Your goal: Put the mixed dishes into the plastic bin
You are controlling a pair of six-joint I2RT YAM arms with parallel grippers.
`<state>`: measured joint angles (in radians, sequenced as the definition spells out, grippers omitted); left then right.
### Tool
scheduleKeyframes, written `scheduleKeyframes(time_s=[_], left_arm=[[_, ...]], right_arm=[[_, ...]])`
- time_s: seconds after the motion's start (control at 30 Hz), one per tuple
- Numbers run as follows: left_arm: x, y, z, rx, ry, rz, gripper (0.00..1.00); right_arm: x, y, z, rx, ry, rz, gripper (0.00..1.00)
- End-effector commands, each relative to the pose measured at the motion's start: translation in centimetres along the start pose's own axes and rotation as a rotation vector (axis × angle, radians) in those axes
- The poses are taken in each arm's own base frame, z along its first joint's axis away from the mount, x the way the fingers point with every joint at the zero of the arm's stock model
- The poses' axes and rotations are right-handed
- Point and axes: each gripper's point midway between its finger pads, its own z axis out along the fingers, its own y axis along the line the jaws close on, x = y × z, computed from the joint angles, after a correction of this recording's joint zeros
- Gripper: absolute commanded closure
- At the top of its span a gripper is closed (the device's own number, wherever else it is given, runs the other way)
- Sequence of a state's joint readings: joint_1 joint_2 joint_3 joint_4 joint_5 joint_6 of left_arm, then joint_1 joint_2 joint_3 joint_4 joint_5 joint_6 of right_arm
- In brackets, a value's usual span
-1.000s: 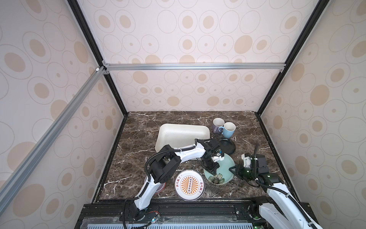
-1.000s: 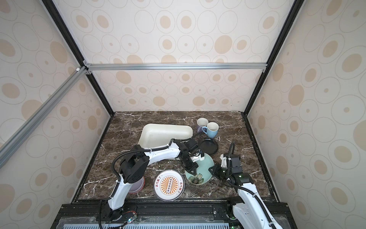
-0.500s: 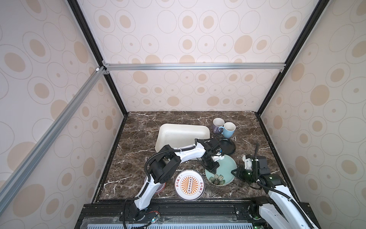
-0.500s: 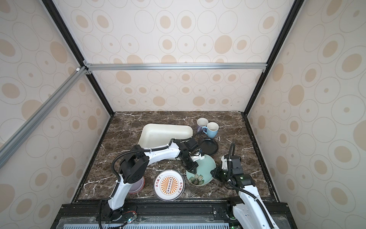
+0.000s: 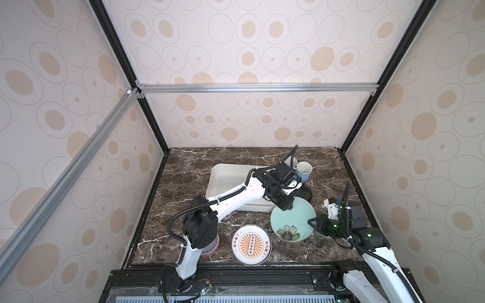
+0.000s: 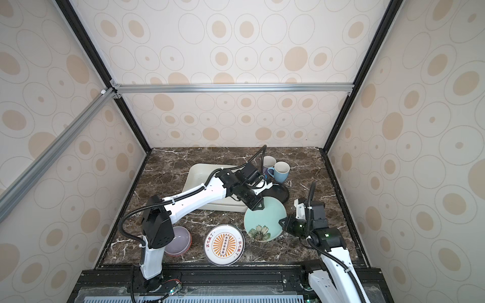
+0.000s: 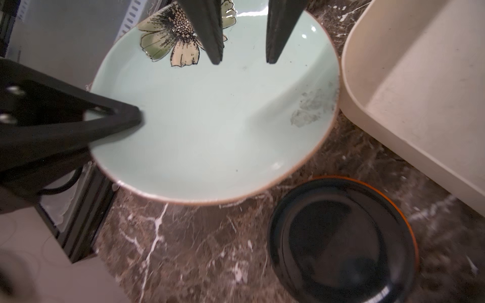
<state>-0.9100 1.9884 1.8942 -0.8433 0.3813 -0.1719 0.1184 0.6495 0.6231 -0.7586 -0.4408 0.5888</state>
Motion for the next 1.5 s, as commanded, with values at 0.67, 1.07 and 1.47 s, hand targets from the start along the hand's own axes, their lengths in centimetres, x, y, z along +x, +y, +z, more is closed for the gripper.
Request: scheduleKeyframes(time_s=[0.67,1.07,1.47], left_arm=[[8.4,29.0,-22.9,-0.615,-0.406,-0.658,0.01],[14.4,35.5,-20.4,-0.576,-0.457,-0.838,0.01],[13.3,35.9,-15.4,-0.349,-0.498,-0.852,0.01]], right_arm=[[-9.9,12.6,3.2,-0.226,-0.024,-0.176,1.0],[-13.5,19.5,12.8,-0.314,0.081,-0.262,1.0],[-12.1,22.5,23.8,-0.353,0.235,-0.269,1.0]])
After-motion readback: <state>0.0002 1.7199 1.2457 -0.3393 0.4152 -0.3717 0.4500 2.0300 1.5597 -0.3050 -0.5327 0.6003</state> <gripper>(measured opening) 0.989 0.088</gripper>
